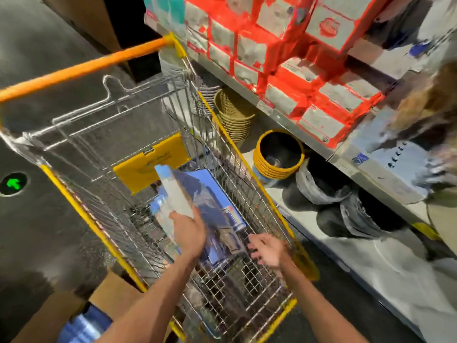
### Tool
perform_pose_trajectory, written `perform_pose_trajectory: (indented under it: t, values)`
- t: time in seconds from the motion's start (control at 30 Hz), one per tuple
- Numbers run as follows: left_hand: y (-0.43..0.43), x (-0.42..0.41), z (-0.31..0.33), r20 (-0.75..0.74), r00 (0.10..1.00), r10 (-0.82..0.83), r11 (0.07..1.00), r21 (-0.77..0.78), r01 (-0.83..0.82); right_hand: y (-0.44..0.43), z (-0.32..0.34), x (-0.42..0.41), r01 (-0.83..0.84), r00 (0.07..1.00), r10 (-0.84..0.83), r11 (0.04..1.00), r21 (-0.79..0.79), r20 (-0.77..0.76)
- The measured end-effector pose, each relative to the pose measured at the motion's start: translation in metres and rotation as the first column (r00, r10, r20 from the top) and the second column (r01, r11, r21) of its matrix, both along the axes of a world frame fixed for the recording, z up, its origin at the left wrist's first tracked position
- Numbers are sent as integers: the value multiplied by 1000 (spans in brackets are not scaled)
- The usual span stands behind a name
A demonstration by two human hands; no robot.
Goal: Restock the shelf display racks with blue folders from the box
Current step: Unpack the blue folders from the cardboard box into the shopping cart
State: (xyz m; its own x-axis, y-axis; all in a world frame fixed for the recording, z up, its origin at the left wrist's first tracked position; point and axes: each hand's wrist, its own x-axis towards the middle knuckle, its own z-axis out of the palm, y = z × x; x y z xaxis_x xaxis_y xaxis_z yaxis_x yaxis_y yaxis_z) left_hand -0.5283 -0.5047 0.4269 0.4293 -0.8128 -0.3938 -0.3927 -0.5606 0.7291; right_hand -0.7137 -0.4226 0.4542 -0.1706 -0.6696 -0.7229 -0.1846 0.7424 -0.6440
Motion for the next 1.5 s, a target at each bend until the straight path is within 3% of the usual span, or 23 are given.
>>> perform_pose_trajectory:
  t: [0.1, 0.3, 0.43, 0.53, 0.67, 0.87, 1.03, 1.17, 1.3, 1.5]
  values:
    - [-30, 0, -32, -27, 998, -53, 997, 46, 54, -16, -20, 11, 83, 995, -86, 995, 62, 51]
    - [-74, -15, -65, -109, 990, 85, 991, 111, -73, -27, -32, 15, -17, 996, 24, 996, 83, -87]
    - [-87, -16, -64, -111, 994, -8, 966, 256, 36, -30, -21, 18, -81, 990, 91, 992, 95, -110]
    - [-84, -7, -66, -33, 993, -113, 944, 309, 118, -36, -19, 21, -73, 990, 86, 990, 119, -108]
    - [-70, 10, -61, -25, 968, -249, 933, 262, 246, -43, -18, 30, -91, 991, 101, 990, 105, -90]
    - [-47, 35, -42, -71, 964, -255, 949, 172, 264, -38, -4, 49, -177, 973, 183, 983, 51, -140]
    - [-4, 56, 2, -42, 953, -301, 953, -6, 302, -16, 16, 65, -251, 959, 241, 967, -48, -150]
    - [61, 77, 47, 4, 969, -248, 954, -171, 245, 23, 37, 84, -331, 938, 302, 926, -181, -167]
    - [148, 99, 83, 53, 994, -96, 952, -288, 107, 82, 49, 102, -421, 906, 386, 866, -270, -174]
    - [290, 140, 100, 41, 999, 9, 972, -235, 1, 187, 79, 146, -500, 859, 510, 822, -273, -40]
